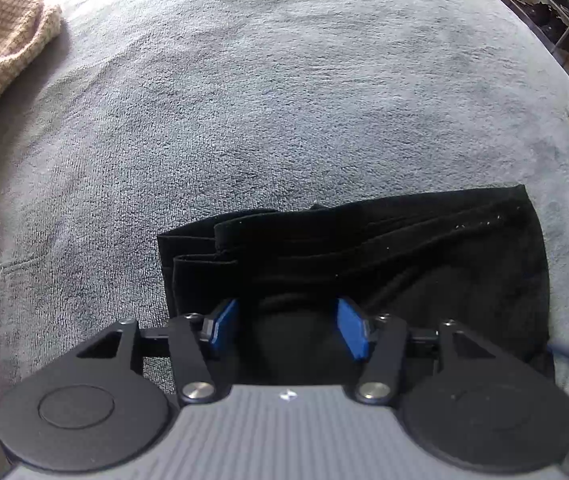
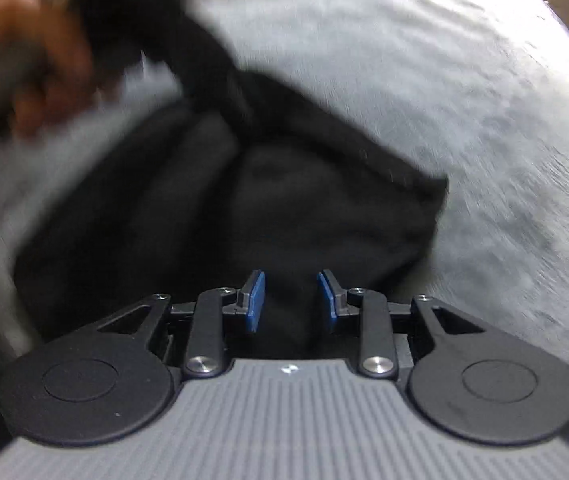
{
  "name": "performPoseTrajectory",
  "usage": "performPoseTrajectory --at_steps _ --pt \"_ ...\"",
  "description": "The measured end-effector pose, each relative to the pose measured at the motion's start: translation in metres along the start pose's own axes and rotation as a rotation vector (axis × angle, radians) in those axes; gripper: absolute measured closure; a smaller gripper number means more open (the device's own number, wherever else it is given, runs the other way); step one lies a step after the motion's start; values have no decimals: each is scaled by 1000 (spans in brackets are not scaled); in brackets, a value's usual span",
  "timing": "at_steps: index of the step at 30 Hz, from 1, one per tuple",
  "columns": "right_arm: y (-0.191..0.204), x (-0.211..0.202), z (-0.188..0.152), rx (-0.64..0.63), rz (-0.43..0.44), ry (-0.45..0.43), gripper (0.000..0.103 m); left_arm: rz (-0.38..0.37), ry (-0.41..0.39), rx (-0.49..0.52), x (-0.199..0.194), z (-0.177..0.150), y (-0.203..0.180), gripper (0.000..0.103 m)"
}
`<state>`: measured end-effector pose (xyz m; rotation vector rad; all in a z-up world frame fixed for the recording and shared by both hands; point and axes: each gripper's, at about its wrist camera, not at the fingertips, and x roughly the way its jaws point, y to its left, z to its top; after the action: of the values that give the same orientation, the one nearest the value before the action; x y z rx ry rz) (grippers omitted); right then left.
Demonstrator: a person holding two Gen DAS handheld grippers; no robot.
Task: Fold clothes
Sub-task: 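Press the newly folded shirt layers flat with both open grippers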
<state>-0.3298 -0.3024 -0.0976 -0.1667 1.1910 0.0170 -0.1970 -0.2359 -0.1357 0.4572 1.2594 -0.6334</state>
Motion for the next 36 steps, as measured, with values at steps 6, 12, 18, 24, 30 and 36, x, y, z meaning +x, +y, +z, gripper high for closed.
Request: performPoseTrajectory --at_steps 6,12,18,24,30,36 --pt "-5 -20 -4 18 -93 -47 74 7 -2 5 1 0 -1 46" --pt "33 -20 -21 -143 76 -30 74 12 -6 5 1 -1 0 46" --pt "8 -26 -30 50 -40 18 72 17 -10 5 1 -2 -1 46" --pt "41 -30 -39 -13 129 22 71 19 -12 5 0 -2 -2 46" --pt "32 -30 -67 155 51 184 71 17 -22 6 -1 -3 -1 46" --pt "60 -45 -45 70 139 10 71 19 -30 4 -4 -4 0 45"
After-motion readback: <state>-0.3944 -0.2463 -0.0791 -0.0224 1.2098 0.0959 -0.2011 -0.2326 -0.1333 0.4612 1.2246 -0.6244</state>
